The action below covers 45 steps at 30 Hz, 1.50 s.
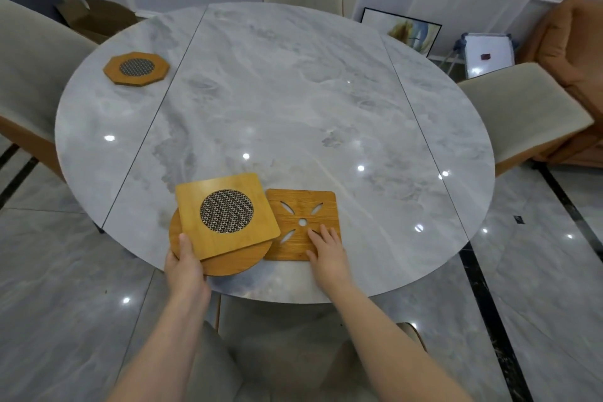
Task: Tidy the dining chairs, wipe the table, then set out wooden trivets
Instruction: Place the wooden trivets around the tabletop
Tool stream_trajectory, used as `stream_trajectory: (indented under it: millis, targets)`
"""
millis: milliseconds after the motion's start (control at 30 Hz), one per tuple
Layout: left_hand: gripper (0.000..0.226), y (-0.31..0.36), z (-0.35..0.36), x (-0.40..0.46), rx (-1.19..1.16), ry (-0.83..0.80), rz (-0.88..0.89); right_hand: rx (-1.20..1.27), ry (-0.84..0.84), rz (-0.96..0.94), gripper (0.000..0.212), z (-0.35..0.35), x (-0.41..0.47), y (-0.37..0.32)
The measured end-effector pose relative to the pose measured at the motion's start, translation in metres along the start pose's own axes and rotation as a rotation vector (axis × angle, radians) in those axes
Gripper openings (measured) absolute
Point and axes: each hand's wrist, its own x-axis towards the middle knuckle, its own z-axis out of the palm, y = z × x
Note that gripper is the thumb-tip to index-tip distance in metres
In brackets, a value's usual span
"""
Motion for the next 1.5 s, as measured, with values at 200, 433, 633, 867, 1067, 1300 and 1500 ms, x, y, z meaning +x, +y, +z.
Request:
stream_trajectory:
  millis: [200,433,633,867,1067,1300,1500]
  targets:
    - [0.036,-0.007,0.006,-0.002,0.052,-0.044,-0.015,0.079,-0.052,0.023,0.048,-0.004,0.005,0.000]
    - [0.038,-0.016,0.029,-0.024,0.096,-0.201,-0.045,0.687,0.203,0.162,0.031,-0.045,-0.017,-0.007]
    - [0.034,-0.037,0.062,-0.068,0.132,-0.340,-0.073,0.908,0.306,0.228,0.018,-0.080,-0.042,0.016]
    - [0.019,-0.077,0.129,-0.161,0.149,-0.465,-0.050,0.987,0.407,0.319,0.030,-0.150,-0.092,0.109]
    - [0.023,-0.136,0.195,-0.263,0.130,-0.533,-0.080,0.926,0.489,0.361,0.038,-0.216,-0.131,0.220]
    - [0.033,-0.195,0.255,-0.361,0.133,-0.614,-0.147,0.971,0.529,0.403,0.031,-0.279,-0.170,0.334]
    - [0.024,-0.222,0.311,-0.398,0.167,-0.651,-0.165,1.056,0.555,0.439,0.030,-0.308,-0.163,0.395]
